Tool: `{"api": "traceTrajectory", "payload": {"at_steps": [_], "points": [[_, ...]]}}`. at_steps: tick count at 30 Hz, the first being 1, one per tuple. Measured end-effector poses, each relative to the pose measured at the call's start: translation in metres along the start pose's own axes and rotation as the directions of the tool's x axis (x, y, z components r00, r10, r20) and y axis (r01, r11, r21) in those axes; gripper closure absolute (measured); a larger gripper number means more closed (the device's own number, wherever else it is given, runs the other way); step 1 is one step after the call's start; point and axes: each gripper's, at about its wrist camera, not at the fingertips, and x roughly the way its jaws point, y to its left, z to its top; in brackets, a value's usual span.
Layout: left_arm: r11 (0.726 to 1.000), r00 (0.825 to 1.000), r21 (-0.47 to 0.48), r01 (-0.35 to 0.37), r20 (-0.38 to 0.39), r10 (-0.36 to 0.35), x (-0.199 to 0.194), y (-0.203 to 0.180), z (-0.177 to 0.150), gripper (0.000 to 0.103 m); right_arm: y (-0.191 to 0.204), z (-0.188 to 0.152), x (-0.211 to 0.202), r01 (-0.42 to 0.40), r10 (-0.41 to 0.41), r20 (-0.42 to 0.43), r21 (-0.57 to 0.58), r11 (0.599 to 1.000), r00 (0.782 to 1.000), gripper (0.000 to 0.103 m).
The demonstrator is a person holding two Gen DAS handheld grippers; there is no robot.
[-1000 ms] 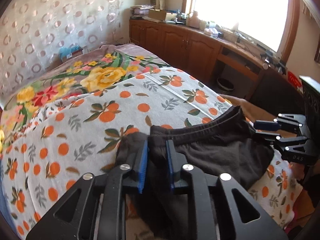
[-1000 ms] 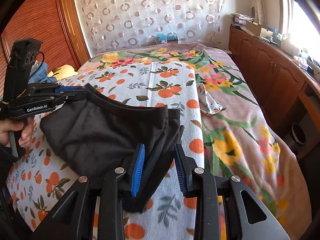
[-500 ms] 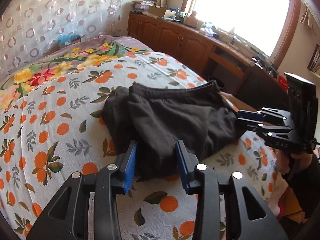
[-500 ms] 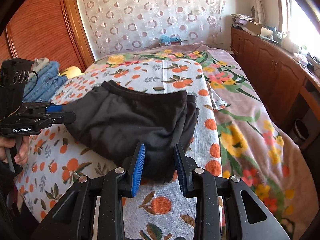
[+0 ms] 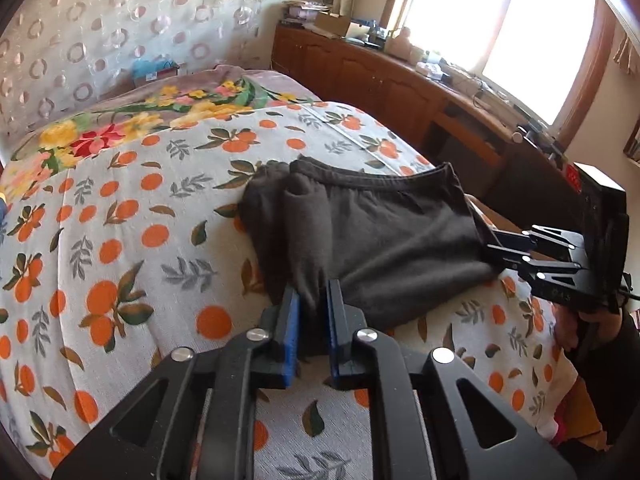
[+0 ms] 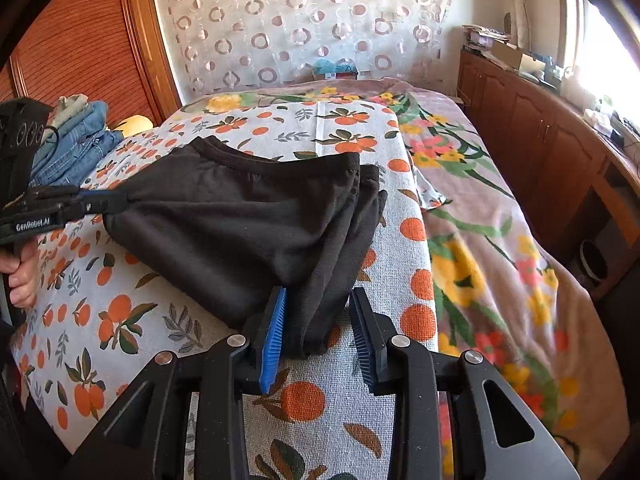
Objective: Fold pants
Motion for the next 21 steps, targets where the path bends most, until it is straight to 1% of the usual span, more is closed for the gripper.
{"api": "traceTrajectory", "payload": {"at_steps": [4,6,9,11,12,15,19,21], "points": [[1.000,0.999,0.006,-0.029,0.032,0.028,-0.010,-0.005,0.005,0.080,-0.002,0.000,-0.001,-0.005,0.005,-0.002,0.007,1.000,1.000,0.070],[0.999,0.998,0.016,-0.036,0.055,0.035,-0.017,-0.008,0.009,0.080,-0.002,0.000,-0.004,-0.003,0.003,0.004,0.006,1.000,1.000,0.070],[0.999,0.995,0.050,-0.019,0.094,0.014,-0.027,-0.018,0.018,0.080,-0.002,0.005,-0.012,0.008,-0.008,0.036,0.009,1.000,0.999,0.070],[0.998,0.995,0.070,-0.005,0.103,-0.002,-0.026,-0.026,0.026,0.080,-0.001,0.009,-0.014,-0.009,0.008,0.053,0.022,1.000,0.999,0.070],[0.997,0.995,0.081,0.002,0.099,-0.010,-0.023,-0.029,0.030,0.080,-0.001,0.012,-0.014,-0.017,0.015,0.059,0.027,0.999,0.998,0.070],[0.993,0.998,0.116,-0.005,0.061,-0.002,-0.004,-0.038,0.038,0.080,0.004,0.020,-0.011,-0.029,0.027,0.078,0.025,0.999,0.997,0.070],[0.991,0.999,0.129,-0.031,-0.021,0.034,0.029,-0.035,0.042,0.080,0.008,0.025,0.000,-0.049,0.048,0.059,0.011,0.999,0.997,0.070],[0.990,0.998,0.135,-0.049,-0.040,0.055,0.038,-0.033,0.042,0.080,0.009,0.024,0.006,-0.048,0.048,0.040,-0.004,0.999,0.998,0.070]]}}
